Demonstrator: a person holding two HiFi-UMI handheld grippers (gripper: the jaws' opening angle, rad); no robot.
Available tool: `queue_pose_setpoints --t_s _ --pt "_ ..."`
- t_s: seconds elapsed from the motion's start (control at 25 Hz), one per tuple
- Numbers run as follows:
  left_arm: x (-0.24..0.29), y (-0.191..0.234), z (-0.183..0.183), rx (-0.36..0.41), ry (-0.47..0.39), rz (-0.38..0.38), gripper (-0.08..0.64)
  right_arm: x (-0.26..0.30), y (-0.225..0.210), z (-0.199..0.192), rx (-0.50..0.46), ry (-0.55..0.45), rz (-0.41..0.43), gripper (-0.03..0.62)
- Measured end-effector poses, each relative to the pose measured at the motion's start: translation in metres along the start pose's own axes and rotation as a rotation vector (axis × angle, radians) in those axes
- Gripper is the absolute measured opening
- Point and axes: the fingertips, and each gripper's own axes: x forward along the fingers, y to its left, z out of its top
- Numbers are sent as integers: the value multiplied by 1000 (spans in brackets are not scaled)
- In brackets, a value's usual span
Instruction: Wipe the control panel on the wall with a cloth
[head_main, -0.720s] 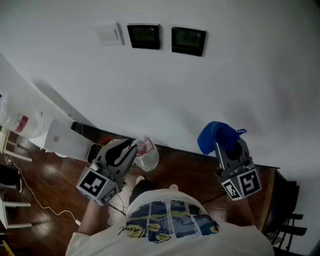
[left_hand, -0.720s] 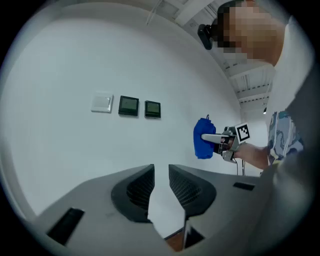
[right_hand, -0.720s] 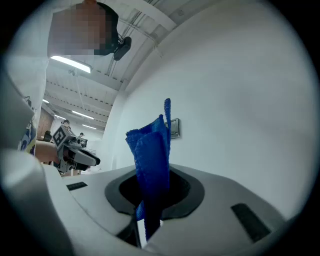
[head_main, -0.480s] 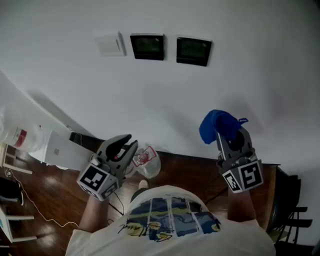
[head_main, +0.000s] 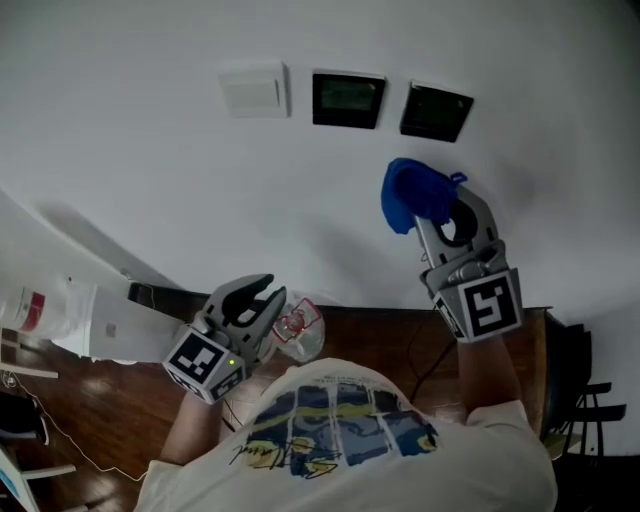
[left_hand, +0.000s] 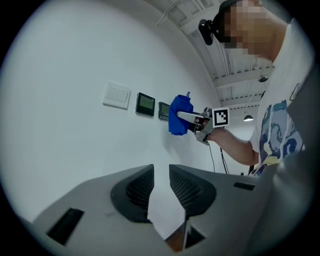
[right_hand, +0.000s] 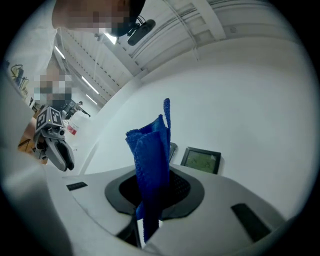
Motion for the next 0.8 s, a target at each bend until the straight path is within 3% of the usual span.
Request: queue_pose_setpoints --t_s 0.08,0.24,0.56,0.68,0.8 --pt "-5 5 -4 15 4 -25 72 15 4 9 -76 33 -25 84" --pt "-15 15 -18 -4 16 -77 72 45 6 40 -369 80 -132 83" --pt "-27 21 -39 -23 14 -167 72 102 14 77 -840 156 -275 83" --pt "-31 21 -45 -41 17 -181 72 116 17 77 -959 216 -295 83" --pt "-35 18 -51 -42 22 -189 72 123 22 64 -1000 261 -286 83"
